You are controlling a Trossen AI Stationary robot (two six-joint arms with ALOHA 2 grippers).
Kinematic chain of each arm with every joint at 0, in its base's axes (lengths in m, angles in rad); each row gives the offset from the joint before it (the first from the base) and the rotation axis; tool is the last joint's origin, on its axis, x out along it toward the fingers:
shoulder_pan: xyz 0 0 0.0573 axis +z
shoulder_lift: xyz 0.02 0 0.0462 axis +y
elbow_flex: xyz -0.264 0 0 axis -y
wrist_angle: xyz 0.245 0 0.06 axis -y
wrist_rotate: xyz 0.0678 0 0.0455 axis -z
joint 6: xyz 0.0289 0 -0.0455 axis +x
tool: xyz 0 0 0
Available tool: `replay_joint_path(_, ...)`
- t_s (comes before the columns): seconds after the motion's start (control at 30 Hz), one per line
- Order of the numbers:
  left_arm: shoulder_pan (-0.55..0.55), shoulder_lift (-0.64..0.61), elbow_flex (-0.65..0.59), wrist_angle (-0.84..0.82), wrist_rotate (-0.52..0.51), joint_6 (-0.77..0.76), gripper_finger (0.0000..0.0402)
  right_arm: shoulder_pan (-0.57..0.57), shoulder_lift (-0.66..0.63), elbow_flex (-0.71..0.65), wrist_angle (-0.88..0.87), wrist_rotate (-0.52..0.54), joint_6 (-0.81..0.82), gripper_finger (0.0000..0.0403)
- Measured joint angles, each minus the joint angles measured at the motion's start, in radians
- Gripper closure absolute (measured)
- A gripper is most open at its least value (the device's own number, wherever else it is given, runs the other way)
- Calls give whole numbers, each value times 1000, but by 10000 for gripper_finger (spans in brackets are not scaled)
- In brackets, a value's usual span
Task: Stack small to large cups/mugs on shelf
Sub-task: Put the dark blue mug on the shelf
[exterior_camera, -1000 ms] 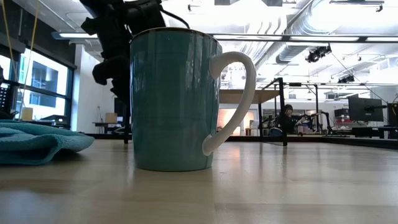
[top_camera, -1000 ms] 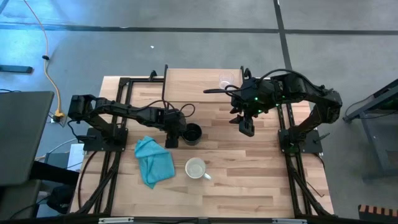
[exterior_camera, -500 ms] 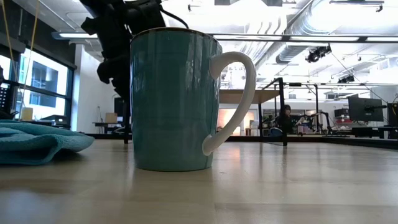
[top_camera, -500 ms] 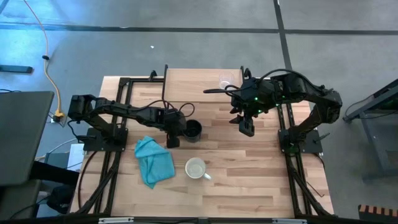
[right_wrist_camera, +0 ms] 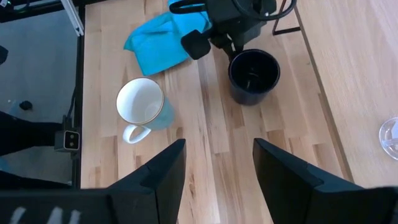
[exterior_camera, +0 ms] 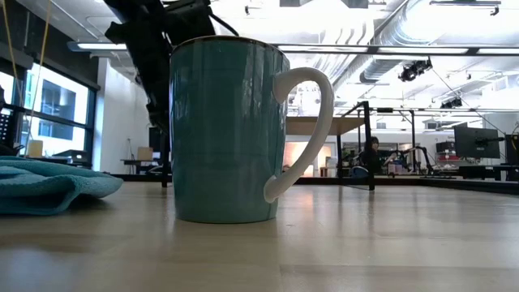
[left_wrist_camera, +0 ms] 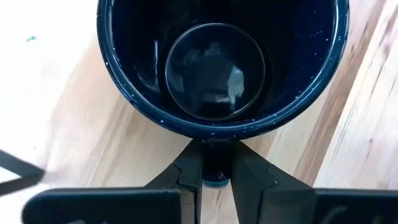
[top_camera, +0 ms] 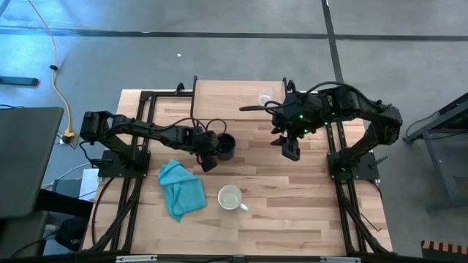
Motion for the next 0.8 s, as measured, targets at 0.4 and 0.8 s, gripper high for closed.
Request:
replay_joint_path(0.4,-33,0,0,-29,-69,-312,348,0,0,0,-25,0,-23,224)
replay_joint_path(0.8,-128,0,0,-42,-105,-439,324,0,0,0,-33,0,-73,224)
